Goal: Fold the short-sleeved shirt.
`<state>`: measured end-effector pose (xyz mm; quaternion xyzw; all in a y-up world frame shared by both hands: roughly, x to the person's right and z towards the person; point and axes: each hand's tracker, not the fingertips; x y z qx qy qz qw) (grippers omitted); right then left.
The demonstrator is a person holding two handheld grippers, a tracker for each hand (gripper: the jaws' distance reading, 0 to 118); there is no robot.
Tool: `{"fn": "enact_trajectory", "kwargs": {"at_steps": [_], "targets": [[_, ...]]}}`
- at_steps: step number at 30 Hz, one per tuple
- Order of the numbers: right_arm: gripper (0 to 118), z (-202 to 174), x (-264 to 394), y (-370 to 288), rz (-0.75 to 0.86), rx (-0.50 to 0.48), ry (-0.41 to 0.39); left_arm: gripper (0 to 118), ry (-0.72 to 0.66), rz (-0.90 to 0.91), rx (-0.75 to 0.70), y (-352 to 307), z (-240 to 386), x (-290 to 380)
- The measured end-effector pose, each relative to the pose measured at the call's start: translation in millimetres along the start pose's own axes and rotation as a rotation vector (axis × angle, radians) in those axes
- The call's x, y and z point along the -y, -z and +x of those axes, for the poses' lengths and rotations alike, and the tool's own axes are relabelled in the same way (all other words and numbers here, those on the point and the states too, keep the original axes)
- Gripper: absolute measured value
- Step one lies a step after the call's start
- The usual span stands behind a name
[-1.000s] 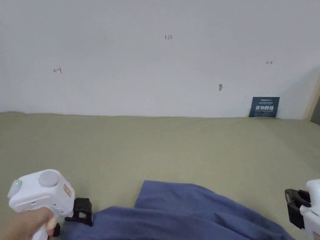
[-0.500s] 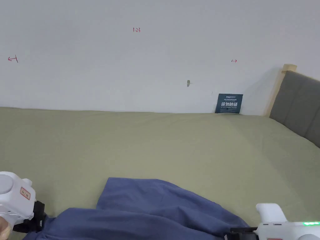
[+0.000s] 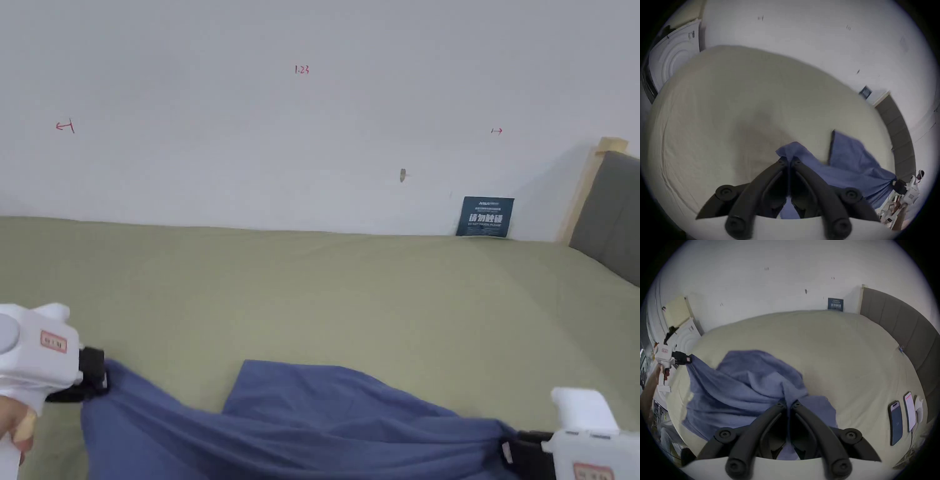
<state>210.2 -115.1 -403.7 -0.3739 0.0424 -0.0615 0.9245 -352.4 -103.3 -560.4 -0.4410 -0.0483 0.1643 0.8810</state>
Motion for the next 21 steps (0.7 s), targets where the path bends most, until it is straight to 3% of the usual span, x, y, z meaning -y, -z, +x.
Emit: {"fn": "enact_trajectory", "kwargs": {"at_steps": [15,21], "targets": [[4,-46,-177,-16,0.254,-0.056,-0.104,4,0.031,0.305,-0.011,-112,16,-120],[4,-56,-241,-24,0.347,-0.056,-0.096,4,0.036,0.415,-0.020,-141,20,-148]]}}
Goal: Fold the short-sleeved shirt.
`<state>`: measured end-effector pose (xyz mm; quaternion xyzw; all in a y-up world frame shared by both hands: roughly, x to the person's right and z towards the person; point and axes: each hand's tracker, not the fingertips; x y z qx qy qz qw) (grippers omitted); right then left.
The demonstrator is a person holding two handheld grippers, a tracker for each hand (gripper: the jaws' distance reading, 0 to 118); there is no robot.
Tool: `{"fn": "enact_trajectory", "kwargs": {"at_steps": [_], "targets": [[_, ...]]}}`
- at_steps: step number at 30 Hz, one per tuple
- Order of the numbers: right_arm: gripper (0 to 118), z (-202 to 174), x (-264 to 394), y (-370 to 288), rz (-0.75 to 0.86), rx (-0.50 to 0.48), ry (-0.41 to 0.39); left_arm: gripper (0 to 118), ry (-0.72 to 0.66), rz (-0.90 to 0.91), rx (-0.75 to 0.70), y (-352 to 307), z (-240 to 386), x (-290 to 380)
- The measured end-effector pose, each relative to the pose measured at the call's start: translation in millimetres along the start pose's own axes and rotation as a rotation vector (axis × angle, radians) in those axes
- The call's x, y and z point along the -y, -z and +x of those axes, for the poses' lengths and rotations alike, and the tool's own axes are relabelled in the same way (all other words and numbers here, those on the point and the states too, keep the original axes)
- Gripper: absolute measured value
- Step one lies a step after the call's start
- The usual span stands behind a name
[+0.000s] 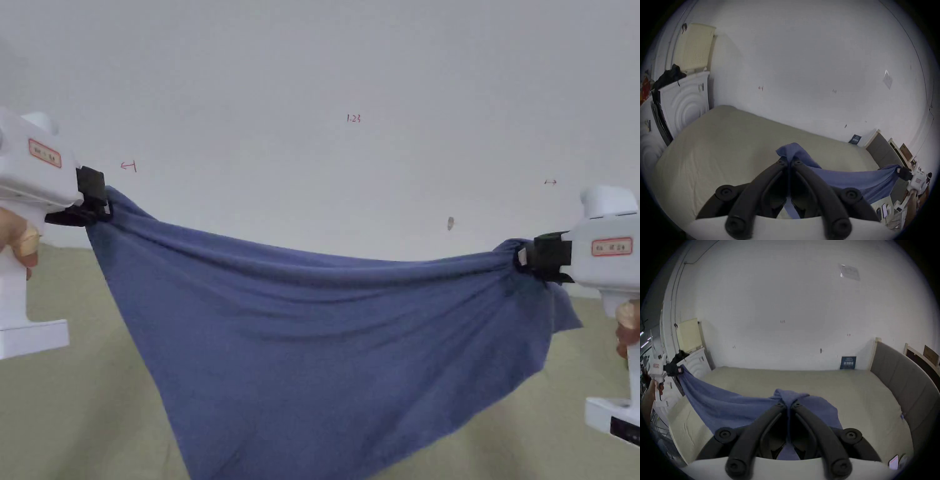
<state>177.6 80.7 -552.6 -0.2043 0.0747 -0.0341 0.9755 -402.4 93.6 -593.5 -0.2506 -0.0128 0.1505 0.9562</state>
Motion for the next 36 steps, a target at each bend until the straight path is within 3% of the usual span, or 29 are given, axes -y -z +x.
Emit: {"fn": "enact_trajectory", "kwargs": {"at_steps": [8,17,24,36], "targets": [[4,6,-36,27,0.081,0.046,0.022,4,0.004,0.069,0.005,6,13,-30],[4,7,-22,57,0.087,0.093,0.005,4,0.001,0.074,-0.012,30,28,-27],[4,25,29,44,0.070,0.079,0.019,4,0.060,0.018,0.017,39,11,39],[4,39,164,-6,-0.099,0.042,0.023,4,-0.039,-0.218,0.035,0,-47,190]]}}
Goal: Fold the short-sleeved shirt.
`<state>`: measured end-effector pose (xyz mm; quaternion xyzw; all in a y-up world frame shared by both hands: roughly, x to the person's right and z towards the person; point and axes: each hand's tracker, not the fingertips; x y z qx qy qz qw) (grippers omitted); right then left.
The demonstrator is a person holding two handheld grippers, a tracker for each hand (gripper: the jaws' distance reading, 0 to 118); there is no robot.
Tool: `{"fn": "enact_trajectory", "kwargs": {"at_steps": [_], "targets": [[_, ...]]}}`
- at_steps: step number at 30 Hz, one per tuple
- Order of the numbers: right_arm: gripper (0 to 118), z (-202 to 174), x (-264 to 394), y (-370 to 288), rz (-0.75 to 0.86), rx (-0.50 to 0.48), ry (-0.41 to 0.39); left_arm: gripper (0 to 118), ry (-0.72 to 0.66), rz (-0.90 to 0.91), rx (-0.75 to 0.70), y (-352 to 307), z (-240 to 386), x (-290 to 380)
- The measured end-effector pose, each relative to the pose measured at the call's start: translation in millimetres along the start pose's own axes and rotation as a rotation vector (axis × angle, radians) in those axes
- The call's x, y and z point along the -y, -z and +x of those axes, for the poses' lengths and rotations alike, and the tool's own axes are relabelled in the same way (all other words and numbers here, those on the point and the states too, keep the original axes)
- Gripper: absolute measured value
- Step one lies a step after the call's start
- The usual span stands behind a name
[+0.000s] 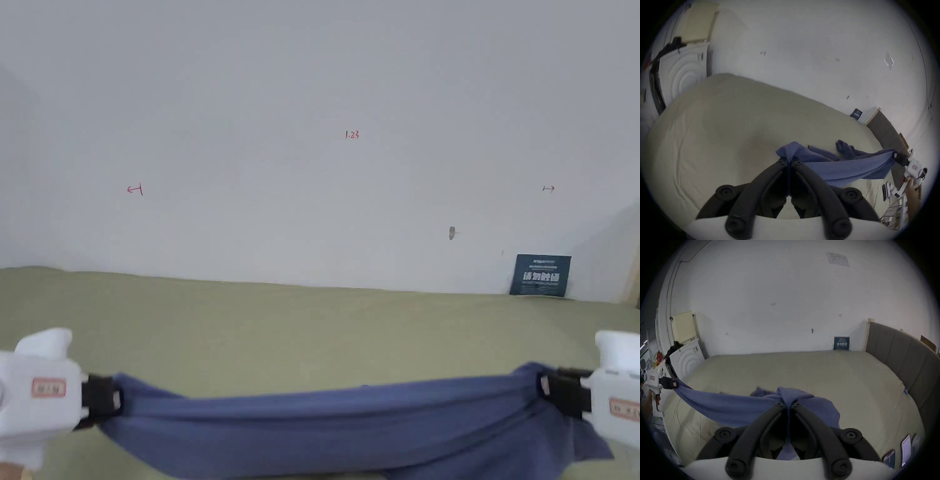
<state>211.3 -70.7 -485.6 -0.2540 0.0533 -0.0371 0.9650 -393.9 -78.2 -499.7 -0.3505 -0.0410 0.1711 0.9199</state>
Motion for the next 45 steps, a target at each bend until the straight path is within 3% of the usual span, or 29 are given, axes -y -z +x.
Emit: {"fn": "enact_trajectory", "kwargs": {"at_steps": [8,11,17,20,21,23,24,25,28,30,31,32,33,34,35,36,41,45], "targets": [[4,18,96,-17,-0.150,-0.002,0.059,4,-0.164,-0.122,-0.007,-13,-51,95],[4,20,120,-19,-0.206,-0.002,0.086,4,-0.166,-0.154,-0.016,-16,-56,119],[4,19,140,-21,-0.283,0.032,0.141,4,-0.187,-0.247,-0.054,-10,-68,147],[7,16,139,-27,-0.242,0.031,0.119,6,-0.194,-0.271,-0.030,-14,-65,153],[26,13,134,-31,-0.229,0.035,0.109,25,-0.186,-0.263,-0.031,-17,-63,150],[81,10,125,-44,-0.196,0.049,0.113,86,-0.136,-0.221,-0.064,-29,-49,141],[106,9,119,-50,-0.173,0.053,0.121,103,-0.115,-0.166,-0.054,-40,-40,134],[110,7,113,-60,-0.109,0.050,0.135,102,-0.078,-0.088,-0.018,-50,-32,125],[107,-6,94,-81,0.017,0.081,0.115,102,0.069,0.130,0.015,-78,-6,110],[101,-17,84,-92,0.085,0.111,0.057,100,0.214,0.253,0.010,-93,17,104],[90,-24,81,-98,0.125,0.124,0.019,99,0.286,0.328,-0.021,-95,35,106],[72,-29,80,-103,0.163,0.131,-0.018,95,0.331,0.376,-0.045,-98,44,106],[38,-34,79,-107,0.198,0.145,-0.050,80,0.361,0.411,-0.066,-99,54,107],[12,-40,79,-107,0.193,0.144,-0.086,59,0.373,0.428,-0.060,-99,61,108],[2,-44,79,-108,0.200,0.166,-0.122,24,0.380,0.438,-0.070,-96,69,107],[0,-50,81,-109,0.215,0.204,-0.151,0,0.374,0.452,-0.079,-92,76,108],[0,-58,90,-112,0.246,0.181,-0.134,0,0.330,0.469,-0.072,-80,80,117],[0,-58,91,-110,0.224,0.160,-0.131,0,0.355,0.277,-0.070,-63,69,94]]}}
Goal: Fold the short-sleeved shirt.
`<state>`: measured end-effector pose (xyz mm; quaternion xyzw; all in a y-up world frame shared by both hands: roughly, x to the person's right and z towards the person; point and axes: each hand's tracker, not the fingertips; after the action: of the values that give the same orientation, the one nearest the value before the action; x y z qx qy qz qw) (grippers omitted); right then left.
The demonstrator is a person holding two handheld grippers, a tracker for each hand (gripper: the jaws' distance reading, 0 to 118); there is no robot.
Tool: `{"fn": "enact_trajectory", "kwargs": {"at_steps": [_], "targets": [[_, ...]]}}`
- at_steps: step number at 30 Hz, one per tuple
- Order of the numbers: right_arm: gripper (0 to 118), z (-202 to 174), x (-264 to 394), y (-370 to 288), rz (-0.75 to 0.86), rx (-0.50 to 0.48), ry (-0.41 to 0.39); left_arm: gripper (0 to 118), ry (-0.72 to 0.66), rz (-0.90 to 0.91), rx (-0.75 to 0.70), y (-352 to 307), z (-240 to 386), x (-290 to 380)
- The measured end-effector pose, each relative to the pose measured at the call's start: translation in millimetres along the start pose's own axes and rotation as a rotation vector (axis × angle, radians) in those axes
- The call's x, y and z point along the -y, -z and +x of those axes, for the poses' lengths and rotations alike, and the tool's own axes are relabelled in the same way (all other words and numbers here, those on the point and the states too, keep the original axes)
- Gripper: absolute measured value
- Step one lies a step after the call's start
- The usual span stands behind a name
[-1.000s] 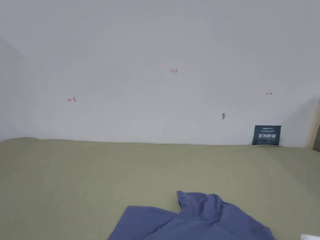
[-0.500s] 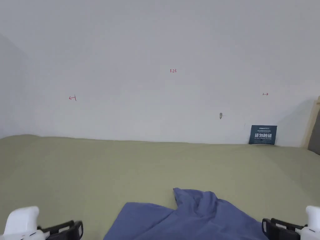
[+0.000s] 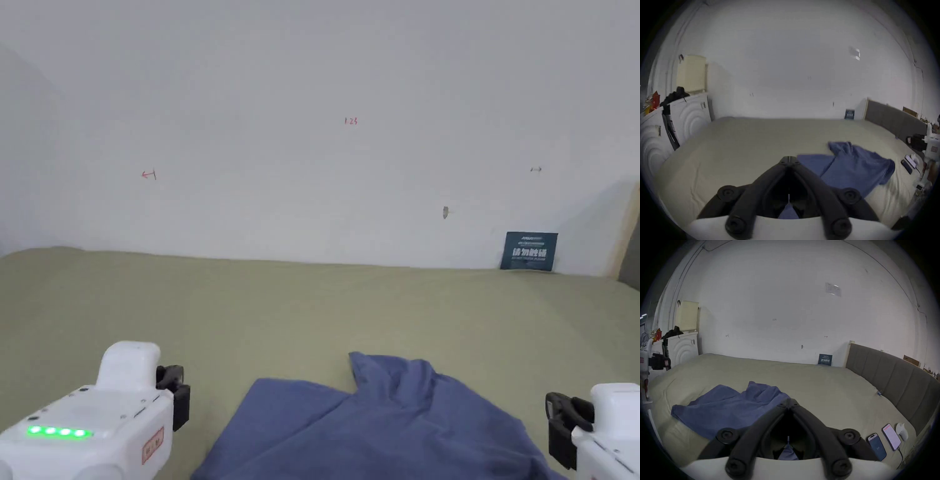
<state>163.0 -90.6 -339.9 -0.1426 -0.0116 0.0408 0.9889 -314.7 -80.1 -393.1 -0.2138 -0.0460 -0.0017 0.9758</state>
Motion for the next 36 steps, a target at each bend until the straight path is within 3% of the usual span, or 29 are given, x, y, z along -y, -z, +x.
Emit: {"fn": "enact_trajectory", "kwargs": {"at_steps": [1,5,7,10,11,13,14,15,19,22,23,24,25,26,28,29,33,36], "targets": [[0,-1,0,-1,-0.002,-0.004,0.001,0,-0.009,-0.071,0.023,9,-11,-4],[0,-3,2,2,-0.024,-0.022,0.013,0,-0.168,-0.663,0.102,65,-59,-4],[0,-6,6,5,-0.043,-0.029,0.015,0,-0.195,-0.791,0.123,79,-75,1],[0,-9,12,7,-0.065,-0.051,0.014,0,-0.120,-0.781,0.066,84,-83,17],[0,-11,14,9,-0.077,-0.056,0.004,7,-0.129,-0.780,0.053,85,-85,22],[0,-12,17,14,-0.097,-0.068,-0.006,60,-0.174,-0.771,0.051,85,-89,30],[0,-13,18,16,-0.108,-0.075,-0.009,78,-0.221,-0.770,0.078,86,-94,36],[0,-14,19,18,-0.114,-0.076,-0.010,86,-0.243,-0.776,0.112,87,-95,41],[0,-16,24,24,-0.130,-0.090,-0.001,86,-0.217,-0.844,0.113,97,-84,64],[0,-16,26,28,-0.143,-0.101,0.007,74,-0.139,-0.897,0.077,108,-71,86],[0,-16,26,30,-0.148,-0.104,0.005,66,-0.129,-0.895,0.075,105,-73,90],[0,-16,26,31,-0.151,-0.106,-0.001,50,-0.095,-0.851,0.053,100,-71,90],[0,-15,26,33,-0.153,-0.107,-0.013,26,-0.105,-0.842,0.039,97,-71,89],[0,-15,25,36,-0.156,-0.109,-0.037,26,-0.122,-0.837,0.030,94,-71,88],[0,-14,20,47,-0.169,-0.116,-0.050,0,-0.208,-0.779,0.106,103,-69,87],[0,-13,16,55,-0.180,-0.125,-0.051,0,-0.264,-0.759,0.115,103,-68,88],[0,-15,-19,106,-0.232,-0.164,-0.056,0,-0.208,-0.776,0.098,92,-81,87],[0,-24,-60,169,-0.296,-0.213,-0.166,0,-0.207,-0.786,0.106,116,-97,98]]}}
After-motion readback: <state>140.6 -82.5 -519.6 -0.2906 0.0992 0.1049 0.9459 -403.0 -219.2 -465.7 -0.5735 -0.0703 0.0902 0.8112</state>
